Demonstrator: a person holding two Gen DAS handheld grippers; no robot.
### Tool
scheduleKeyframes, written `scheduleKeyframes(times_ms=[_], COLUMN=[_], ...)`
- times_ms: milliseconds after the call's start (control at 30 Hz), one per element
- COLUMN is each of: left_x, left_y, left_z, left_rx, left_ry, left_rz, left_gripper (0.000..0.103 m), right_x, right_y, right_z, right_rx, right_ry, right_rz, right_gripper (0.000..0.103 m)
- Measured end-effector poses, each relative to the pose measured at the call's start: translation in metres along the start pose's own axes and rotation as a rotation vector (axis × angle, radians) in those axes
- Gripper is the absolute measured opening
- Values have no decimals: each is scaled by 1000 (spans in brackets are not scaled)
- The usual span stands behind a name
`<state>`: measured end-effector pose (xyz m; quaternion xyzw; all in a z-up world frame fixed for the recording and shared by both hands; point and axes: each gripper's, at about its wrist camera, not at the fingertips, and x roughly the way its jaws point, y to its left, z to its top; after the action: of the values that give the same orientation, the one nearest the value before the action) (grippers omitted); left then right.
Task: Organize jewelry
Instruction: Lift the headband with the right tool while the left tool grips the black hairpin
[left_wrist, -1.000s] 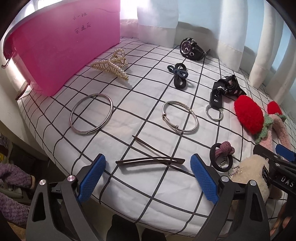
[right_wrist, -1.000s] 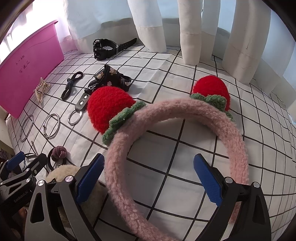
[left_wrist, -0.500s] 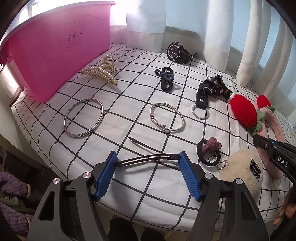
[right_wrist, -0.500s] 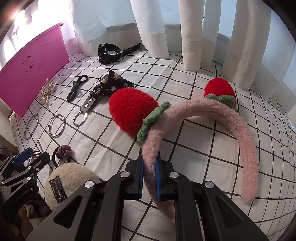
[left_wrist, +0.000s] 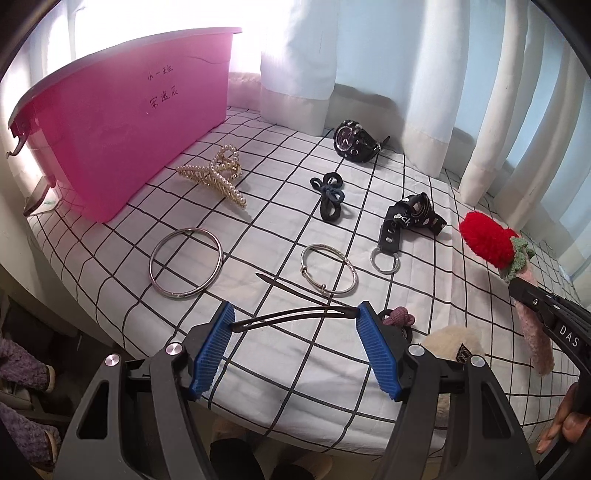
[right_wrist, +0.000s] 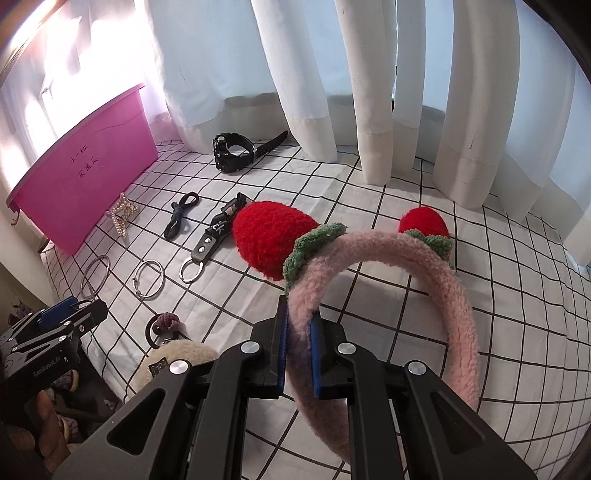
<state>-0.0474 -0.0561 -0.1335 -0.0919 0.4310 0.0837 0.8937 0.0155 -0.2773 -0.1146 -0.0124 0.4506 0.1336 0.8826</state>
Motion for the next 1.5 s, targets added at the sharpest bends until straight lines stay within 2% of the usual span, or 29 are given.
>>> scheduleKeyframes(times_ms=[267,600,833,1033,1267,1500], left_x=[-25,-81,-116,-135,-143,-126], left_y=[1,5,27,67,144,230], left_z=[24,59,87,131,186,231], left_rx=[-24,-34,-36,-23,-45,-68], left_ry=[-23,-147,-221,-300,-369,-365], left_rz=[-17,-20,-33,-41,-7,52], left_gripper=[66,66,66,66,66,66], right_x=[-29,-69,-86,-94,-82,-50], right_y=[1,22,58,111,206,311], right_z=[17,52,85,124,181,237], right_rx=[4,-49,-101,-132,-206,-321], right_ry=[-39,-137,-198,-264,-313,-332], right_rz=[41,87,120,153,255,342], right_gripper=[10,10,10,10,10,11])
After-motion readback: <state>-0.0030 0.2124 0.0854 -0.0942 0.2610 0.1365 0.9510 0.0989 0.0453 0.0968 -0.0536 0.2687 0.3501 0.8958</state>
